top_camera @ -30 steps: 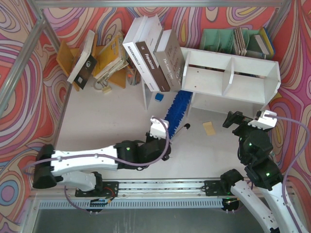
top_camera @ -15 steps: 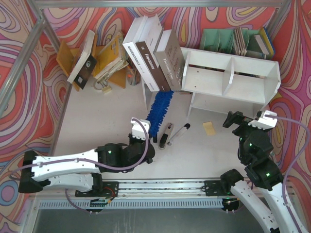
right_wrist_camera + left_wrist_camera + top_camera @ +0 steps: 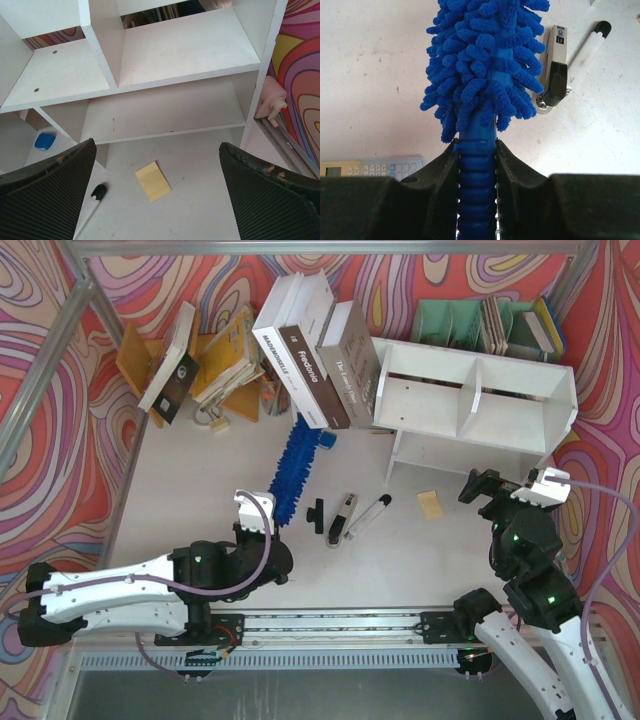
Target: Dust the bookshelf with a duster
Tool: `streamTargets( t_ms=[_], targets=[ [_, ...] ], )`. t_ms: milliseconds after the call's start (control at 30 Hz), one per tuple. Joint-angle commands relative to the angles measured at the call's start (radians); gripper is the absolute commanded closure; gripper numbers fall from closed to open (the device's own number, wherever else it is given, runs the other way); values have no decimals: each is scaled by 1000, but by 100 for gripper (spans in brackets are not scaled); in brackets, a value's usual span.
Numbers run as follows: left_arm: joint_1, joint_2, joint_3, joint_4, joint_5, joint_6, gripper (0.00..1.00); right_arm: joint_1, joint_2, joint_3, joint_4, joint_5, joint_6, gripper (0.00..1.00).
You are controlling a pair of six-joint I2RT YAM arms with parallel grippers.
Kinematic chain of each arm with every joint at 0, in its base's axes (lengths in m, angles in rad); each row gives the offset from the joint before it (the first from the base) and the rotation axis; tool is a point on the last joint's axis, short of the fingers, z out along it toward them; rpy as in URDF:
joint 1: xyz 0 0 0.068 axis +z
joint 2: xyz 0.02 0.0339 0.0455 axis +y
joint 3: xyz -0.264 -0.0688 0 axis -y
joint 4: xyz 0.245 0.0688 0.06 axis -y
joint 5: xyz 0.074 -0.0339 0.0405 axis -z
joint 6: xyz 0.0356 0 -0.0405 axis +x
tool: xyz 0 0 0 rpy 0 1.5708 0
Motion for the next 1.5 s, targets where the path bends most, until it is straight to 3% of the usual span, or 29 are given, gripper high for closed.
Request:
streamTargets(
  t_ms=[0, 200, 533, 800, 1000, 1267, 1467],
  targets=[
    [5, -14, -19, -24, 7, 27, 100, -1, -7, -4, 26, 16, -11, 1],
    [-4, -19, 8, -122, 129, 59, 100, -1, 16, 23, 4, 17, -1, 1],
    [-187, 4, 188, -402, 114, 39, 100, 0, 117, 109, 3, -14, 40, 1],
    [-337, 54, 326, -634, 59, -38, 100, 0, 199, 175, 7, -26, 55, 1],
    [-561, 100, 423, -852, -84, -224, 100, 0, 225, 169, 45, 3, 31, 1],
    [-736, 161, 514, -985, -125, -309, 100, -1, 248, 158, 84, 71, -24, 1],
    [-777, 172, 569, -985, -183, -267, 100, 0, 239, 154, 94, 91, -49, 1]
  ],
)
